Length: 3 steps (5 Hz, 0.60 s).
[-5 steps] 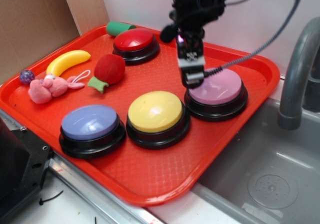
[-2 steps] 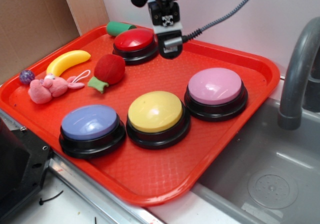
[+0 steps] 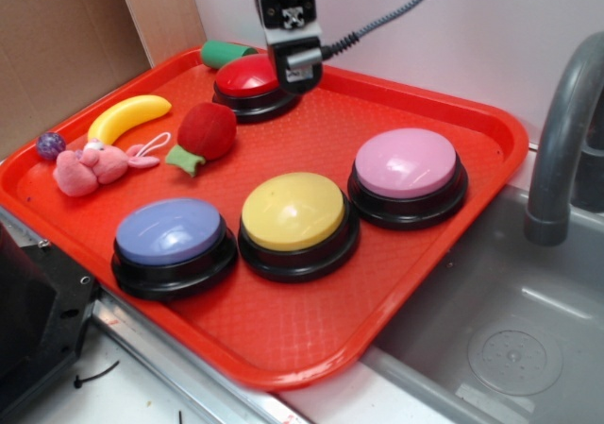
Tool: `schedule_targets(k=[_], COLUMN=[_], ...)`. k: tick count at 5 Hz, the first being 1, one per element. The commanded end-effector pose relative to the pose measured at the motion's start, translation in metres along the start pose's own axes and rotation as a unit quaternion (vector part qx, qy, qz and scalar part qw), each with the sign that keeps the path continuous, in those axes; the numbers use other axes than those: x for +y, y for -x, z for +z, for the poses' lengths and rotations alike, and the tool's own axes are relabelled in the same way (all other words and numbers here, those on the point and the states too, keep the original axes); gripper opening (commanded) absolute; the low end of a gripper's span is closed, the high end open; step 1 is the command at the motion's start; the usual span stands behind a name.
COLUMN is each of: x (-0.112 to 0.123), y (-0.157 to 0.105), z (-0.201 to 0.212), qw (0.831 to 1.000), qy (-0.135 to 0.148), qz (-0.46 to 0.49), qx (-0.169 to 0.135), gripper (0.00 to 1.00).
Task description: Push the pink button.
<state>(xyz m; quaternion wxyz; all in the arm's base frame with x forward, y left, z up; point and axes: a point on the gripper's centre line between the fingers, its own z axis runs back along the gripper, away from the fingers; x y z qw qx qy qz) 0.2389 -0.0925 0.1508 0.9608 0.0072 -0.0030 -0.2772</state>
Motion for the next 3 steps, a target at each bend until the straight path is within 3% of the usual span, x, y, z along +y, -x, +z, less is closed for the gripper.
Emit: schedule_targets(k=[1,3], x=[0.004,0.015], y=[0.021,0.058], z=[0.038,0.054], qw=[0.998,0.989], qy=[-0.009,-0.026], qz=[0.059,0.148], qx=[-0.029,-0.008], gripper=[1.00,1.00])
